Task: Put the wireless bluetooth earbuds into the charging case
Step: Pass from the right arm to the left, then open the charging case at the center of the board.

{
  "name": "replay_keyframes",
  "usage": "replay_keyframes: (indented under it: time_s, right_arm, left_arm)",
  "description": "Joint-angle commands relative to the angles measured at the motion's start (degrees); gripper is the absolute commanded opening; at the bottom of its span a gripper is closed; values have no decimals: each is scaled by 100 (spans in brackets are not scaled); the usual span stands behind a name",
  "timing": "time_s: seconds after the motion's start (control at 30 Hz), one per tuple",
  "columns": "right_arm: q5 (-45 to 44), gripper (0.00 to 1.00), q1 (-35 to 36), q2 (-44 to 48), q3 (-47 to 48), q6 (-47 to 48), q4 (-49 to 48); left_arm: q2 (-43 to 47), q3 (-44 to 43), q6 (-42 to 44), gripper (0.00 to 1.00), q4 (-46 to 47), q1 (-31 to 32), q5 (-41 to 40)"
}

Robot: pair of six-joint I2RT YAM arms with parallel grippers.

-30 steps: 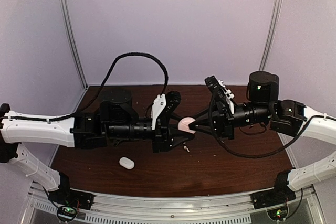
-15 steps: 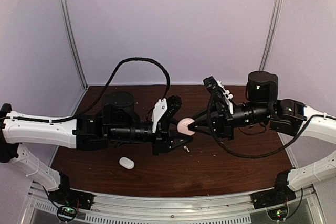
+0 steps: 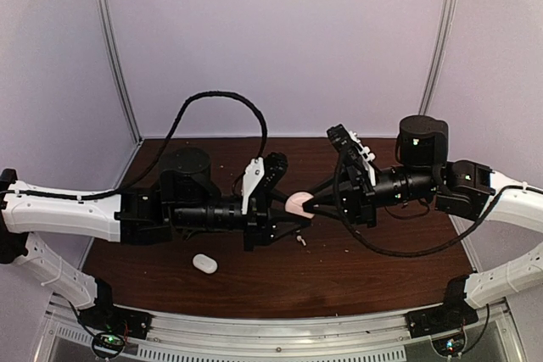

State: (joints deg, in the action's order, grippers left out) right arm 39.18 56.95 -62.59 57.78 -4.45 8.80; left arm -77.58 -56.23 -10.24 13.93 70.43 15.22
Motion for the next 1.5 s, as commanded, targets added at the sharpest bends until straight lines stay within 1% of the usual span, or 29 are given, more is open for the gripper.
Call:
replay_keyframes:
  time_s: [0.0, 0.23, 0.3, 0.33, 0.37, 0.47, 0.53, 0.63, 0.7, 0.8, 0.87, 0.93, 1.1, 1.23, 1.47]
  right_arm:
    - [-77, 16, 53, 2, 111, -28, -76]
    - [-80, 16, 70, 8, 136, -47, -80]
    - [-81, 18, 76, 17, 129, -68, -106]
    - [-94, 27, 71, 30, 122, -96, -121]
    - [-117, 35, 71, 48, 126, -121, -137]
    - [-242, 49, 62, 83, 137, -163, -153]
    - [-345, 54, 54, 107, 144, -188, -147]
    - [-526, 56, 53, 115, 154, -197, -129]
    - [-435, 61, 53, 111, 159, -179, -132]
    - [-143, 72, 53, 77, 146, -147, -174]
    - [5, 76, 69, 42, 135, -135, -191]
    - [-1, 78, 87, 2, 105, -135, -227]
    - [-367, 78, 88, -98, 185, -109, -132]
    - [-843, 77, 86, -165, 259, -101, -17]
    - [-1070, 77, 80, -105, 260, -167, -77]
  left_arm:
    - [161, 84, -30, 29, 453, -39, 59]
    - [160, 124, -14, 18, 518, -42, 24]
    - [175, 186, 14, 14, 570, -39, 37]
    - [200, 240, 48, 12, 620, -39, 66]
    - [226, 288, 82, 9, 678, -43, 77]
    - [303, 416, 186, 7, 780, -39, 106]
    - [350, 502, 264, 5, 875, -40, 192]
    - [408, 586, 340, 4, 965, -46, 261]
    - [411, 572, 305, 4, 950, -41, 209]
    - [398, 550, 265, 4, 952, -41, 226]
    - [383, 537, 260, 3, 953, -43, 207]
    - [371, 521, 256, 3, 953, -39, 191]
    - [349, 501, 292, 3, 939, -40, 253]
    - [357, 500, 311, 3, 951, -42, 315]
    - [417, 719, 729, 0, 1072, -43, 500]
